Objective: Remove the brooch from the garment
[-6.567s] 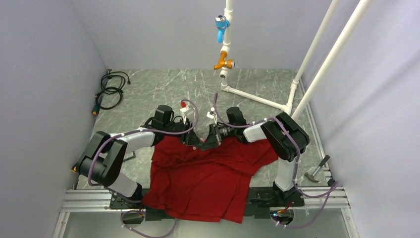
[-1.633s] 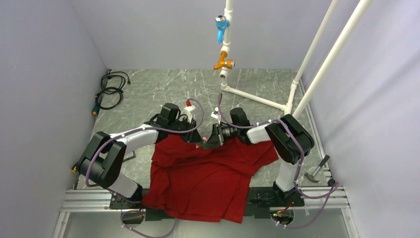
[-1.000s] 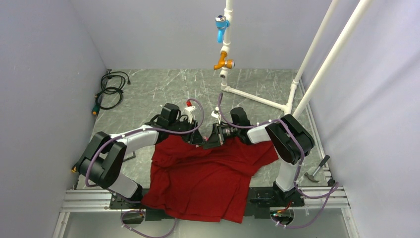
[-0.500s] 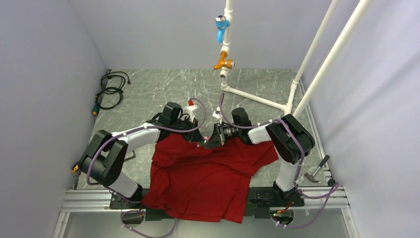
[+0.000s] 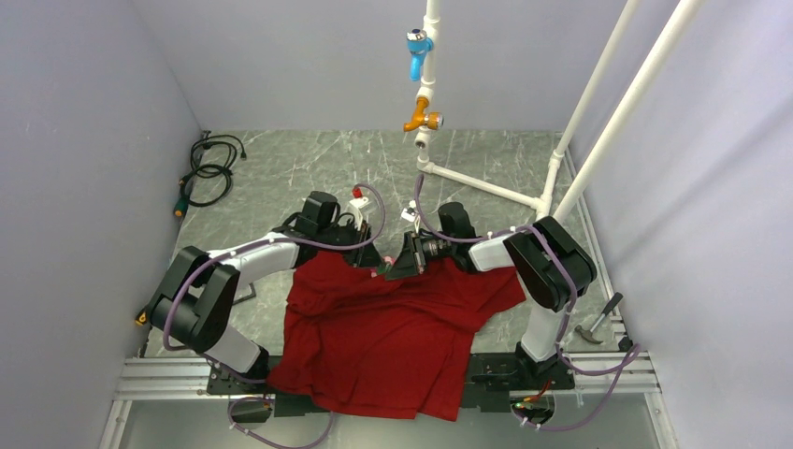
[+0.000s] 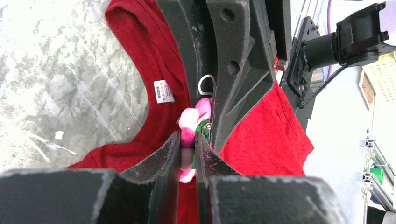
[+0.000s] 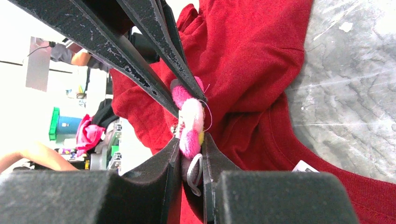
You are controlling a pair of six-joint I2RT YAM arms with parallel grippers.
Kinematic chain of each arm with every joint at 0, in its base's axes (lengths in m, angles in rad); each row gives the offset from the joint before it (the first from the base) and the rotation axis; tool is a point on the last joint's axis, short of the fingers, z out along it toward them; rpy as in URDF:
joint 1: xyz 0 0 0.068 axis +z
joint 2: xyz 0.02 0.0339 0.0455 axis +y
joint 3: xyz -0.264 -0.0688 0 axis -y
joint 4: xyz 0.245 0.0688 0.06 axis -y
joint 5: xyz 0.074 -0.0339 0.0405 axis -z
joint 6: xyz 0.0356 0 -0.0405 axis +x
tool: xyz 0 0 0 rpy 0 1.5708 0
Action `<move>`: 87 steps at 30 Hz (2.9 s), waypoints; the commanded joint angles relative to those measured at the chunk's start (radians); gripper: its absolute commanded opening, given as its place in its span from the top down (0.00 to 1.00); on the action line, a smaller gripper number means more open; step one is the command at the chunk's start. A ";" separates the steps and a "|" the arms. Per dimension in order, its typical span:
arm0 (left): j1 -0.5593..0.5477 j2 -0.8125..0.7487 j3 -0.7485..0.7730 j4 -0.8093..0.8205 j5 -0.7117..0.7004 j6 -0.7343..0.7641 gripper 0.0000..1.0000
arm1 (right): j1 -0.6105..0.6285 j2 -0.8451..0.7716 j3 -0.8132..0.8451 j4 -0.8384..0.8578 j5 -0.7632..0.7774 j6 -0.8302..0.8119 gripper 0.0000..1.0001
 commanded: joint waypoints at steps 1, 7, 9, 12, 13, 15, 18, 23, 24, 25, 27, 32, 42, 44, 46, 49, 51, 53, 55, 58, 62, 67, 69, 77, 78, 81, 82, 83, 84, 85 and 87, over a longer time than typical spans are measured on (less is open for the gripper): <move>-0.012 0.019 0.002 0.014 0.124 0.031 0.85 | -0.006 -0.041 0.005 0.117 -0.026 0.000 1.00; -0.006 0.034 -0.021 0.045 0.176 0.038 1.00 | -0.015 -0.047 0.005 0.071 -0.040 -0.039 0.70; 0.002 0.048 -0.033 0.069 0.195 0.020 1.00 | -0.021 -0.050 0.002 0.058 -0.041 -0.055 0.69; 0.005 0.064 -0.036 0.081 0.212 0.013 1.00 | -0.024 -0.048 -0.003 0.057 -0.044 -0.062 0.71; 0.006 0.066 -0.036 0.087 0.212 0.006 1.00 | -0.024 -0.046 -0.003 0.064 -0.045 -0.058 0.75; 0.014 0.075 -0.037 0.105 0.212 -0.019 1.00 | -0.024 -0.044 -0.010 0.084 -0.049 -0.046 0.80; 0.036 0.089 -0.045 0.139 0.212 -0.060 1.00 | -0.024 -0.046 -0.010 0.073 -0.056 -0.052 0.67; 0.065 0.105 -0.039 0.141 0.213 -0.070 1.00 | -0.027 -0.062 -0.009 -0.005 -0.058 -0.107 0.44; 0.068 0.107 -0.040 0.146 0.213 -0.075 1.00 | -0.027 -0.061 -0.006 -0.015 -0.056 -0.116 0.42; 0.072 0.109 -0.040 0.149 0.213 -0.081 1.00 | -0.028 -0.059 -0.004 -0.023 -0.054 -0.120 0.42; 0.081 0.118 -0.046 0.165 0.216 -0.099 1.00 | -0.026 -0.043 0.002 -0.034 -0.045 -0.130 0.41; 0.091 0.131 -0.045 0.176 0.229 -0.111 1.00 | -0.025 -0.006 0.009 -0.013 -0.012 -0.131 0.42; 0.089 0.146 -0.039 0.189 0.241 -0.131 1.00 | -0.025 0.043 0.009 0.117 -0.018 -0.056 0.57; 0.089 0.148 -0.040 0.189 0.241 -0.133 1.00 | -0.024 0.049 0.010 0.140 -0.018 -0.038 0.60; 0.089 0.148 -0.041 0.192 0.243 -0.137 1.00 | -0.025 0.055 0.013 0.149 -0.022 -0.031 0.66; 0.089 0.146 -0.045 0.199 0.247 -0.143 1.00 | -0.026 0.060 0.016 0.150 -0.020 -0.027 0.69; 0.088 0.144 -0.043 0.190 0.248 -0.136 1.00 | -0.026 0.063 0.017 0.155 -0.021 -0.020 0.72; 0.086 0.142 -0.045 0.181 0.250 -0.131 1.00 | -0.026 0.067 0.018 0.161 -0.020 -0.015 0.77; 0.083 0.138 -0.043 0.164 0.247 -0.114 1.00 | -0.026 0.072 0.019 0.170 -0.021 -0.003 0.79; 0.078 0.135 -0.045 0.157 0.242 -0.109 1.00 | -0.026 0.077 0.020 0.201 -0.025 0.025 0.80; 0.078 0.128 -0.033 0.138 0.227 -0.095 0.85 | -0.026 0.084 0.019 0.245 -0.036 0.068 1.00; 0.101 0.072 -0.045 0.126 0.201 -0.072 0.62 | -0.027 0.069 0.017 0.199 -0.019 0.070 1.00; 0.099 0.037 -0.057 0.128 0.185 -0.059 0.57 | -0.027 0.059 0.016 0.165 -0.010 0.056 1.00; 0.037 0.018 -0.009 0.010 0.084 -0.005 0.56 | -0.027 0.056 0.029 0.105 0.002 0.061 1.00; 0.030 0.022 -0.005 0.007 0.074 -0.008 0.56 | -0.028 0.056 0.031 0.105 0.000 0.067 1.00; 0.018 0.035 0.011 -0.019 0.038 -0.009 0.57 | -0.027 0.048 0.030 0.110 0.001 0.075 1.00; 0.017 0.037 0.014 -0.022 0.033 -0.007 0.57 | -0.027 0.044 0.028 0.111 0.000 0.075 1.00; 0.016 0.039 0.015 -0.022 0.027 -0.006 0.58 | -0.027 0.041 0.027 0.109 0.001 0.075 1.00; 0.016 0.042 0.017 -0.020 0.029 -0.008 0.58 | -0.027 0.038 0.026 0.105 0.004 0.073 1.00; 0.014 0.046 0.021 -0.020 0.033 -0.008 0.59 | -0.027 0.036 0.025 0.104 0.005 0.072 1.00; 0.009 0.056 0.030 -0.028 0.034 -0.004 0.60 | -0.028 0.034 0.025 0.103 0.007 0.071 1.00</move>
